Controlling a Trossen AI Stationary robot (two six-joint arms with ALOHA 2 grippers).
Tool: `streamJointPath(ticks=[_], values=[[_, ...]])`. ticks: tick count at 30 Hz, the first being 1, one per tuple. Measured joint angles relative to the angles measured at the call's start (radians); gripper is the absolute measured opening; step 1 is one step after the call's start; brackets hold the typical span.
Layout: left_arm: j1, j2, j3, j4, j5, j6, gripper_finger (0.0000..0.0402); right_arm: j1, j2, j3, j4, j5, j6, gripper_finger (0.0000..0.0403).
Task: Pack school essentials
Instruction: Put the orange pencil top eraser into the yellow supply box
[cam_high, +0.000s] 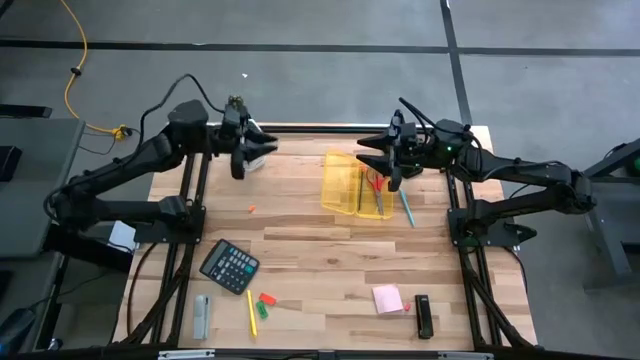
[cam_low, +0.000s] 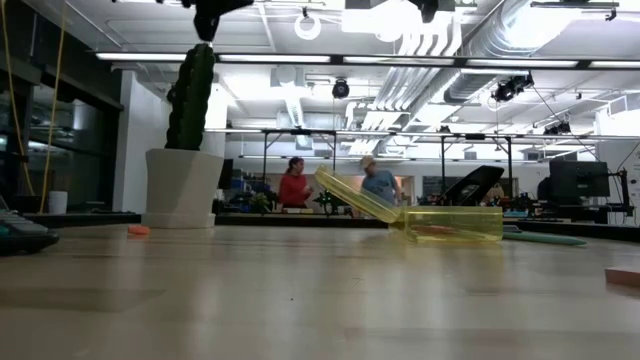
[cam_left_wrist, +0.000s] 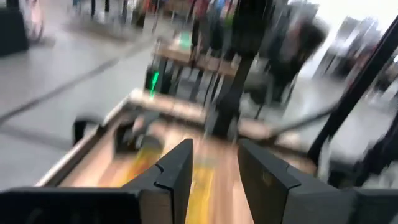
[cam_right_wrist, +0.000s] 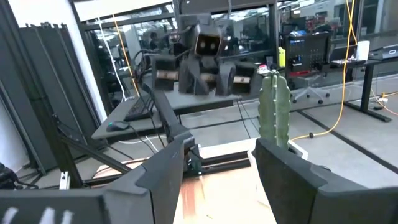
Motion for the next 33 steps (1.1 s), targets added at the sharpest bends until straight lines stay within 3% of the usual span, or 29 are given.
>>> streamJointPath(ticks=[4,10,18,27,33], values=[[-0.081,0.000,0.026,-0.301,-0.157,0.082,0.0115,0.000,0.000,0.000,-0.001,0.000,0.003,0.0193],[-0.160,0.005,-0.022,-0.619,-0.353,-0.092,0.0115,-0.001,0.000,0.000,-0.038,0.001,0.026,0.0193],[-0.184,0.106,-0.197,-0.640,-0.371,-0.361,0.0115,-0.001,0.000,0.000,-0.060,0.004,0.050,0.0193],[-0.191,0.342,-0.241,-0.639,-0.370,-0.392,0.0115,-0.001,0.000,0.000,-0.061,0.004,0.052,0.0193],[-0.216,0.458,-0.241,-0.621,-0.424,-0.389,0.0115,-0.001,0.000,0.000,-0.061,0.004,0.050,0.0193]])
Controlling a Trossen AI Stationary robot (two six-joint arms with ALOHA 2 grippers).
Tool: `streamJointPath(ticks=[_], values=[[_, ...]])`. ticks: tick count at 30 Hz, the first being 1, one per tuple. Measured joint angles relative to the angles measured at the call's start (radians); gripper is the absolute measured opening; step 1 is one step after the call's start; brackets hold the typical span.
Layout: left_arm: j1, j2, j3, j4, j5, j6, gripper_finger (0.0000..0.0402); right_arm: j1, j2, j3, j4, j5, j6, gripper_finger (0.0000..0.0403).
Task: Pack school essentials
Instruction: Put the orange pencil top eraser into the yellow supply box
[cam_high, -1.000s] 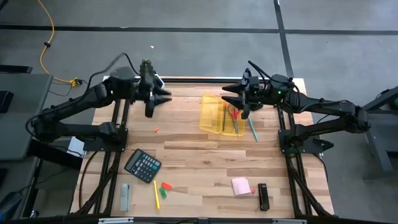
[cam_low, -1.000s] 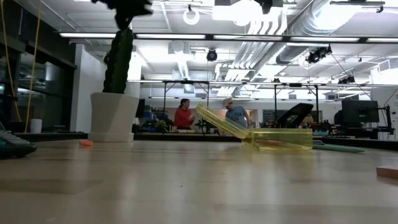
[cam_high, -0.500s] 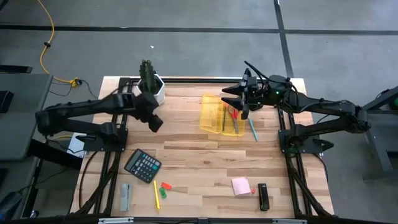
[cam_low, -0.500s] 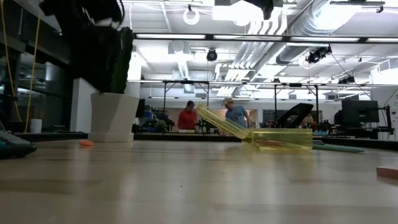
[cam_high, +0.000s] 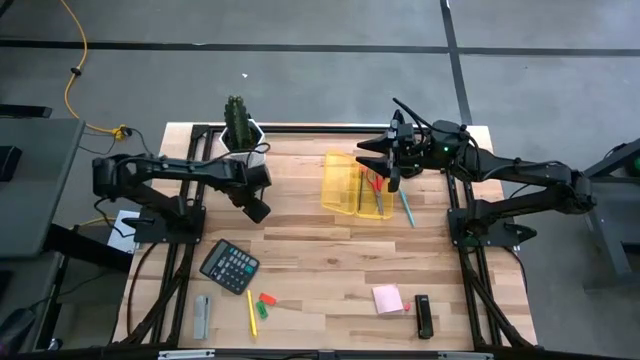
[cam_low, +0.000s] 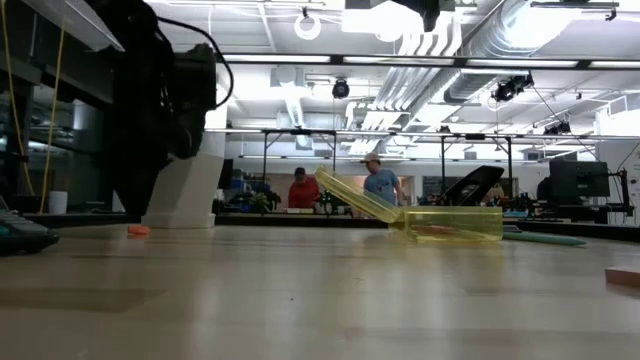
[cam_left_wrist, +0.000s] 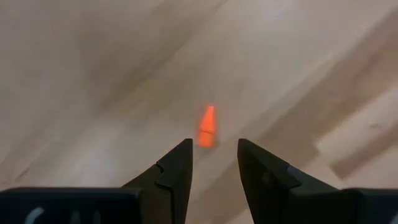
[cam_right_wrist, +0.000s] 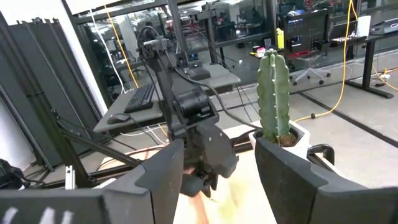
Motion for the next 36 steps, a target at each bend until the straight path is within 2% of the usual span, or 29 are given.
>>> streamJointPath(ticks=[5,19,23,30,36], values=[[-0.022,0.053,0.000,0.018,-0.069,0.008,0.0115,0.000,0.000,0.000,-0.001,0.000,0.000,0.0193],[-0.022,0.153,0.006,0.058,-0.034,0.105,0.0113,0.000,0.000,0.000,-0.008,0.005,0.000,0.0193],[-0.022,0.145,0.004,0.058,-0.023,0.106,0.0087,0.000,0.000,0.000,-0.009,0.008,-0.001,0.0193],[-0.018,0.121,0.002,0.052,-0.012,0.106,0.0010,0.000,0.000,0.000,-0.014,0.008,-0.001,0.0193],[-0.018,0.089,0.020,0.011,0.000,0.128,0.0023,0.000,0.000,0.000,-0.015,0.007,0.000,0.0193]])
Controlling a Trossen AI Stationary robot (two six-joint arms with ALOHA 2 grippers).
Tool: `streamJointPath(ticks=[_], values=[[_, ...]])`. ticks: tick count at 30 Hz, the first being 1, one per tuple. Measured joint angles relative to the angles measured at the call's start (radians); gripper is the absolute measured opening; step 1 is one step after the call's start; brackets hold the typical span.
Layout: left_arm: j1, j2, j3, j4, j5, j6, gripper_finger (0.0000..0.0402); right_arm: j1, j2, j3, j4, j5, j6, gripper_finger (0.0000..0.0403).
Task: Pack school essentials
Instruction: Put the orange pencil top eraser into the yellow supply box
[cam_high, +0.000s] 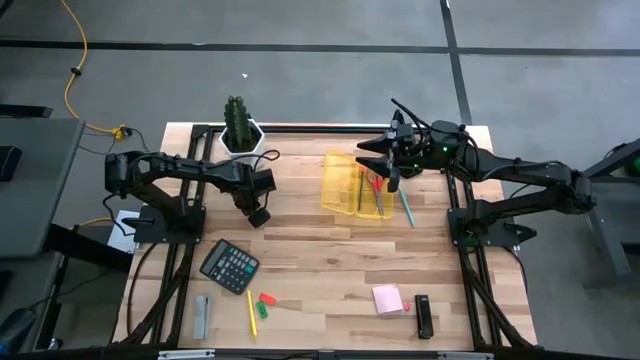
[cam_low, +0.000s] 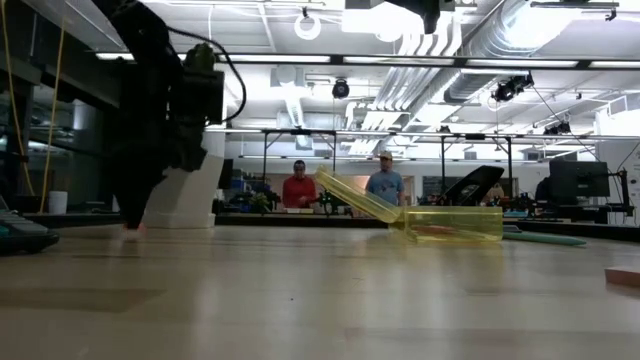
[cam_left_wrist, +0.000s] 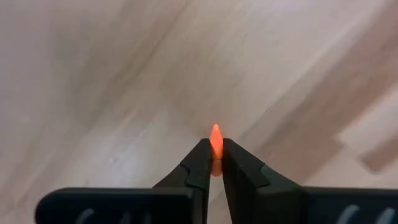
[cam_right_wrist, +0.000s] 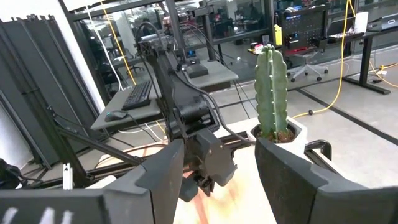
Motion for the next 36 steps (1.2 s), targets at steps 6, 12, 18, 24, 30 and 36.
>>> streamJointPath(ticks=[6,12,18,24,30,36], values=[[0.000,-0.126,0.077,-0.019,0.016,0.042,0.0028,0.000,0.000,0.000,0.000,0.000,0.000,0.0193],[0.000,-0.328,0.157,0.171,0.018,0.112,0.0022,0.000,0.000,0.000,0.000,0.000,-0.001,0.0193],[-0.002,-0.490,0.165,0.481,0.023,0.146,0.0022,0.000,0.000,0.000,0.000,0.000,-0.001,0.0193],[-0.002,-0.545,0.166,0.672,0.081,0.130,0.0022,0.000,0.000,0.000,0.000,-0.001,-0.001,0.0193],[-0.002,-0.541,0.166,0.743,0.126,0.127,0.0022,0.000,0.000,0.000,0.001,-0.001,0.003,0.0193],[-0.027,-0.489,0.166,0.748,0.124,0.150,0.0022,0.010,0.038,0.000,0.049,-0.028,0.079,0.0192]])
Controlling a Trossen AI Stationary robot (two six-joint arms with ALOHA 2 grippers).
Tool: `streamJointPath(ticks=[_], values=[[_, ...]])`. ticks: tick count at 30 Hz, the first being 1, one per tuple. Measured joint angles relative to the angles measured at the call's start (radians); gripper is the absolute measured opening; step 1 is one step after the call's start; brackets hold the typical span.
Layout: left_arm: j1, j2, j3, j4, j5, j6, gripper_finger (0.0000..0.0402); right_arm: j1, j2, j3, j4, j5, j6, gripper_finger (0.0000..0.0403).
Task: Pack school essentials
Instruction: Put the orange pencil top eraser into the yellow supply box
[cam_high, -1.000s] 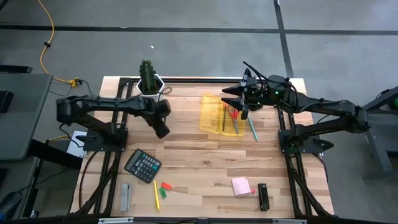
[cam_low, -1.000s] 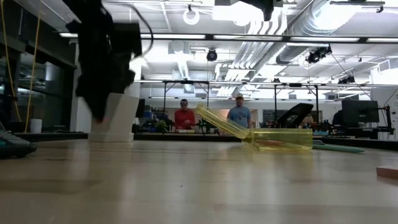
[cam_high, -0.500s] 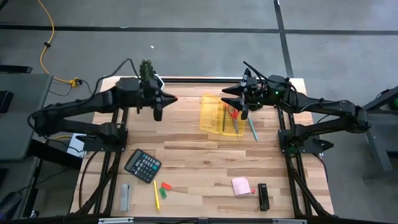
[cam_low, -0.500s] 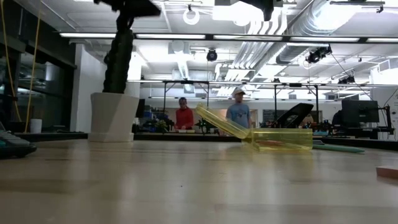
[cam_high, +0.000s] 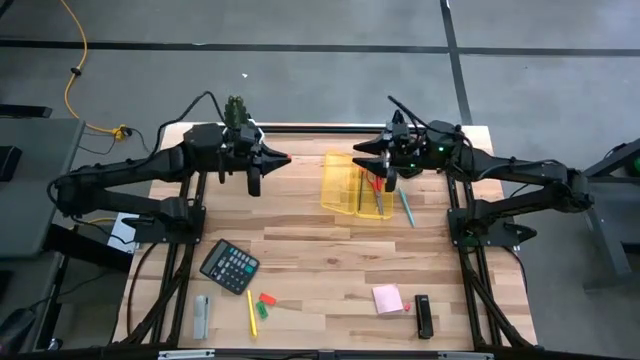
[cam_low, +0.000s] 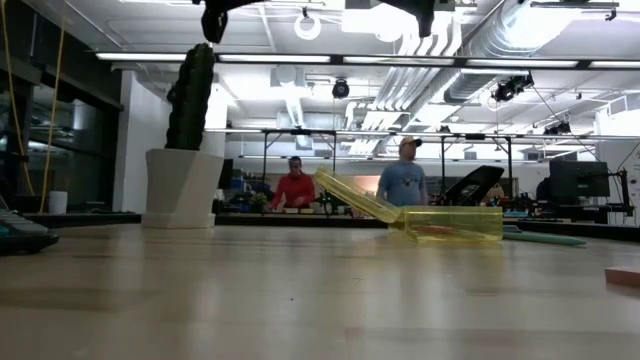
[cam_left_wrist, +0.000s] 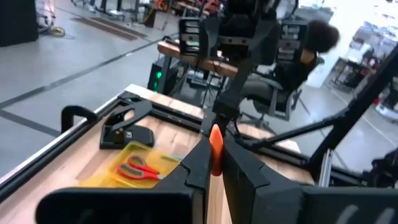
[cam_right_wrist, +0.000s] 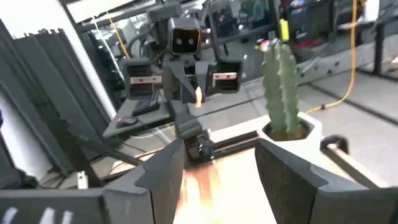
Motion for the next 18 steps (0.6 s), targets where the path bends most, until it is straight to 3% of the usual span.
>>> streamJointPath(ticks=[7,11,18], values=[[-0.053,0.124,0.000,0.098,0.040,0.008,0.0022,0.065,0.127,0.013,0.033,-0.018,-0.062,0.0192],[-0.065,0.182,0.000,0.169,0.053,-0.029,0.0022,0.103,0.192,0.063,0.013,0.007,-0.185,0.0192],[-0.064,0.221,0.000,0.208,0.053,-0.124,0.0022,0.138,0.239,0.172,-0.137,0.122,-0.405,0.0192]])
